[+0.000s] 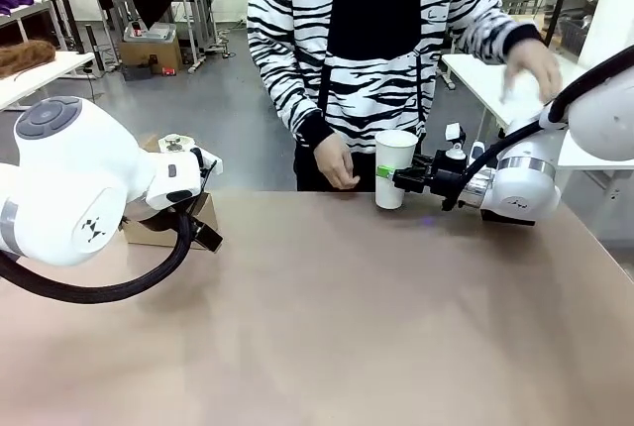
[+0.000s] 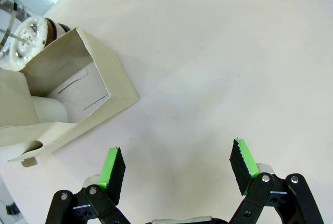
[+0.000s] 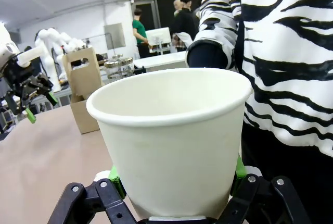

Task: Pour a drink into a cup and package it in a carrier.
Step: When a person places the Paper Cup Lid on the 600 ml Paper Cup , lift the 600 ml Paper Cup.

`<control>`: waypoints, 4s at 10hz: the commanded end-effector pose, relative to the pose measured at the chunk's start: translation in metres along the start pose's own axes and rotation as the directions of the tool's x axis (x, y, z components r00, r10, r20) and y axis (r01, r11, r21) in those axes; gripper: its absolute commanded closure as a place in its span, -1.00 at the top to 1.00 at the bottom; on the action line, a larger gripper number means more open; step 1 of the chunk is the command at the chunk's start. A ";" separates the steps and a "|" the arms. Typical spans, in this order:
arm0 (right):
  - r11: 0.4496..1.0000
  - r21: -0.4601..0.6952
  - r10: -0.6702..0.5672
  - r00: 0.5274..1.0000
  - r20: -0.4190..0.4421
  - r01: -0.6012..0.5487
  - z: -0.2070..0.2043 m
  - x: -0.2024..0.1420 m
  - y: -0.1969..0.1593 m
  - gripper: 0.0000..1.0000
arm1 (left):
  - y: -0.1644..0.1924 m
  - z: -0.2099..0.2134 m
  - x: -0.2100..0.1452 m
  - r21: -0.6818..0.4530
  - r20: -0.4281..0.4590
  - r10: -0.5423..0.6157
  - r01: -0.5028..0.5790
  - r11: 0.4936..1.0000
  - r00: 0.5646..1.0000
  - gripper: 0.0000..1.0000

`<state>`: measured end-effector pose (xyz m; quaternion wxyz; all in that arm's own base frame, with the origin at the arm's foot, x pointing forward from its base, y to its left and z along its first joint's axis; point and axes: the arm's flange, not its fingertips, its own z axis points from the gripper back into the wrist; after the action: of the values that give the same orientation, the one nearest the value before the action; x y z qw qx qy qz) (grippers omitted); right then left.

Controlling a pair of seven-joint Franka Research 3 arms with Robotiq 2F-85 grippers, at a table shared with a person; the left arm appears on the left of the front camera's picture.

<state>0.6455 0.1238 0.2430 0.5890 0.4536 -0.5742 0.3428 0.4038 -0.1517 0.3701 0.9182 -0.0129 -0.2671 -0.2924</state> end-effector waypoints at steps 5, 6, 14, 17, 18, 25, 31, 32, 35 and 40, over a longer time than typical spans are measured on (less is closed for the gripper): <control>1.000 -0.001 -0.001 1.000 0.005 0.001 -0.002 0.001 0.001 0.73 | 0.000 0.000 0.000 -0.002 0.001 0.001 -0.001 1.000 1.000 1.00; 1.000 -0.001 -0.001 1.000 0.005 0.001 -0.002 0.001 0.001 0.73 | 0.000 0.000 0.000 -0.002 0.001 0.001 -0.001 1.000 1.000 1.00; 1.000 -0.001 -0.001 1.000 0.005 0.001 -0.002 0.001 0.001 0.73 | 0.000 0.000 0.000 -0.002 0.001 0.001 -0.001 1.000 1.000 1.00; 1.000 -0.001 -0.001 1.000 0.005 0.001 -0.002 0.001 0.001 0.73 | 0.000 0.000 0.000 -0.002 0.001 0.001 -0.001 1.000 1.000 1.00; 1.000 -0.001 -0.001 1.000 0.005 0.001 -0.002 0.001 0.001 0.73 | 0.000 0.000 0.000 -0.002 0.001 0.001 -0.001 1.000 1.000 1.00; 1.000 -0.001 -0.001 1.000 0.005 0.001 -0.002 0.001 0.001 0.73 | 0.000 0.000 0.000 -0.002 0.001 0.001 -0.001 1.000 1.000 1.00; 1.000 -0.001 -0.001 1.000 0.005 0.001 -0.002 0.001 0.001 0.73 | 0.000 0.000 0.000 -0.002 0.001 0.001 -0.001 1.000 1.000 1.00; 1.000 -0.001 -0.001 1.000 0.005 0.001 -0.002 0.001 0.001 0.73 | 0.000 0.000 0.000 -0.002 0.001 0.001 -0.001 1.000 1.000 1.00; 1.000 -0.001 -0.001 1.000 0.005 0.001 -0.002 0.001 0.001 0.73 | 0.000 0.000 0.000 -0.002 0.001 0.001 -0.001 1.000 1.000 1.00; 1.000 -0.001 -0.001 1.000 0.005 0.001 -0.002 0.001 0.001 0.73 | 0.000 0.000 0.000 -0.002 0.001 0.001 -0.001 1.000 1.000 1.00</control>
<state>0.6455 0.1231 0.2417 0.5898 0.4535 -0.5739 0.3422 0.4038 -0.1517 0.3701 0.9182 -0.0129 -0.2671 -0.2924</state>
